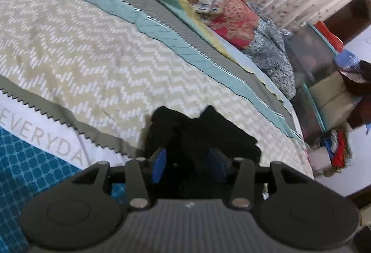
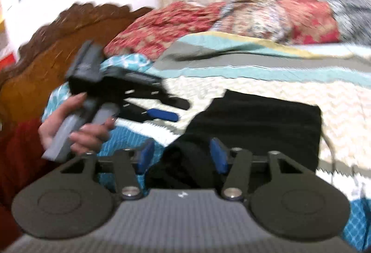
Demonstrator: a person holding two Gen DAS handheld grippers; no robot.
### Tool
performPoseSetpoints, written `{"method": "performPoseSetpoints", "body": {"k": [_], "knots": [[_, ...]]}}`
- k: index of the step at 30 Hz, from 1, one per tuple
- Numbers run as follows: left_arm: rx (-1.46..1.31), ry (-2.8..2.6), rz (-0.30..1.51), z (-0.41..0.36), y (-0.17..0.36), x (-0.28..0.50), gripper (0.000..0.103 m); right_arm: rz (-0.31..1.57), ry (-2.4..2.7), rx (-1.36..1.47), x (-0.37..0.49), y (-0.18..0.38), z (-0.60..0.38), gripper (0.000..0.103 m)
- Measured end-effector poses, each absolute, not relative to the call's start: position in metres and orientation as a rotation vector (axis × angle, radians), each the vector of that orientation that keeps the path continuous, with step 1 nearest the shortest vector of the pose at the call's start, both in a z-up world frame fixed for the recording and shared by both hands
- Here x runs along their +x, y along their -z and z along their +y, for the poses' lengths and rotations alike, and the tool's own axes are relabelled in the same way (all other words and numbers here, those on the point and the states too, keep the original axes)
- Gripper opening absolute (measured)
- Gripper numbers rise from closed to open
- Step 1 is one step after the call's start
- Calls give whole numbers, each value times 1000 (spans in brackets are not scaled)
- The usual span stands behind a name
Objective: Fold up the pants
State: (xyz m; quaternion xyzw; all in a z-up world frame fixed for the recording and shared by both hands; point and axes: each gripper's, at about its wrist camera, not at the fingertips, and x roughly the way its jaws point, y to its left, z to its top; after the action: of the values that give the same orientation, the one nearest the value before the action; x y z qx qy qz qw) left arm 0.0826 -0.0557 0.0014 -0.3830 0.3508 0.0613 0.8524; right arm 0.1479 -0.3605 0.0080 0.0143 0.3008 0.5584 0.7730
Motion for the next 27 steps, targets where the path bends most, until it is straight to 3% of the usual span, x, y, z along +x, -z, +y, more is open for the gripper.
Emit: {"method": "performPoseSetpoints", "body": {"k": [1,5,7,10,19,20,23,25,27], "knots": [[-800,-110,733,-60,-4,82,42,681,-1183,49,154,-5,-357,25],[-777,-41,707,-77,-14,86,42,886,-1145,158,169,27,-329,13],[-762,-32,722,-84,-13,91,42,991,-1228,33,145,50,-298,13],[-711,-48,752,-93,-9,102,42,851,-1302,-110,111,39,-288,14],[-642,-181,852,-83,23,146,37,727,-1185,46,129,0,-361,25],[-621,-201,863,-85,26,147,31,729,-1159,67,133,0,-371,27],[-536,-235,879,-90,42,147,22,834,-1080,101,157,24,-379,27],[-543,-228,857,-89,49,143,21,932,-1060,81,164,57,-371,24],[-541,-235,856,-90,45,140,21,899,-1068,112,157,61,-373,24]]}}
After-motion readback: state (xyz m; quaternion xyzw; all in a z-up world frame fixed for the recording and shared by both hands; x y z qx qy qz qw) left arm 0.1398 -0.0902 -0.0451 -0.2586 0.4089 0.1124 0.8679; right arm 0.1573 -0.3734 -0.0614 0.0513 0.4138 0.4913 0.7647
